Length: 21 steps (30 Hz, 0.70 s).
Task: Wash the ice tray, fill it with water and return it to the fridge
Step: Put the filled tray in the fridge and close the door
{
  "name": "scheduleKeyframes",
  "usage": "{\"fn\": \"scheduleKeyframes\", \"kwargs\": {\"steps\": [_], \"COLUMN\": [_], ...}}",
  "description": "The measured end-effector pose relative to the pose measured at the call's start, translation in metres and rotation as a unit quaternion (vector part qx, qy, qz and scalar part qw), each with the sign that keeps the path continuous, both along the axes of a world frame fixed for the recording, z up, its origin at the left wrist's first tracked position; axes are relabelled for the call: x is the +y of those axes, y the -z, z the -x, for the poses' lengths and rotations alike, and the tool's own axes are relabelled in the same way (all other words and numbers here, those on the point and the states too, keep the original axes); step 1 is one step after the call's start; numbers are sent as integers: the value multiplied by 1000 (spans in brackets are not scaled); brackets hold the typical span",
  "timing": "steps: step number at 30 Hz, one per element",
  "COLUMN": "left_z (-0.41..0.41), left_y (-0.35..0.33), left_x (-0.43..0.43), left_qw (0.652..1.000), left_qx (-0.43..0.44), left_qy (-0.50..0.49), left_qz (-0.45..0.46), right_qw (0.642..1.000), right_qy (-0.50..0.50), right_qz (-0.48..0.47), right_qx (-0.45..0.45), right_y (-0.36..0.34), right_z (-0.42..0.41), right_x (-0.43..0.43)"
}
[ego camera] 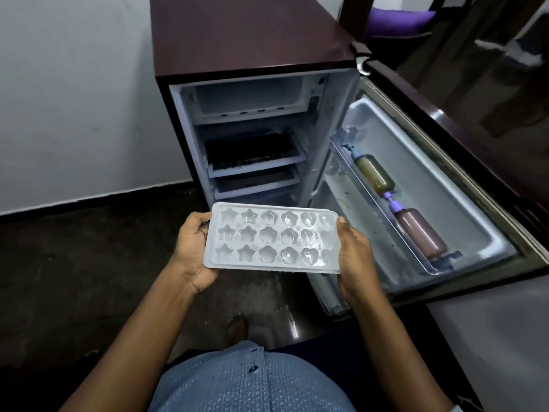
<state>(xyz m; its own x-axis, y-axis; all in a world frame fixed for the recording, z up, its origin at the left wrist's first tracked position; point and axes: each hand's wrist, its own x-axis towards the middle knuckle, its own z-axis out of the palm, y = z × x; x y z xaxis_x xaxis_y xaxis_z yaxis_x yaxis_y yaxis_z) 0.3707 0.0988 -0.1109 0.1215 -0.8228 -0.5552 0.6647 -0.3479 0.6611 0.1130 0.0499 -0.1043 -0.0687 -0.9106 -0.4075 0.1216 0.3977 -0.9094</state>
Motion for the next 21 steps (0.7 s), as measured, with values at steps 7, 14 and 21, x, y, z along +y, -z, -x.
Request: {"fn": "scheduleKeyframes", "kwargs": {"steps": [7,14,21], "left_z": [-47,-76,-87], "left_y": [4,5,-1], "left_x": [-36,-72,-101], "left_qw": [1000,1000,998], "left_qx": [-9,-4,-41], "left_qy": [-13,8,-38], "left_qz": [5,9,-30], "right_qw": [1000,999,996], "right_qy": [-5,20,34], "right_qz": [27,38,71], "right_qx": [0,13,40], "right_y": [0,6,9], "right_z": [-44,-75,-88], "right_x": [-51,-92,-130]}}
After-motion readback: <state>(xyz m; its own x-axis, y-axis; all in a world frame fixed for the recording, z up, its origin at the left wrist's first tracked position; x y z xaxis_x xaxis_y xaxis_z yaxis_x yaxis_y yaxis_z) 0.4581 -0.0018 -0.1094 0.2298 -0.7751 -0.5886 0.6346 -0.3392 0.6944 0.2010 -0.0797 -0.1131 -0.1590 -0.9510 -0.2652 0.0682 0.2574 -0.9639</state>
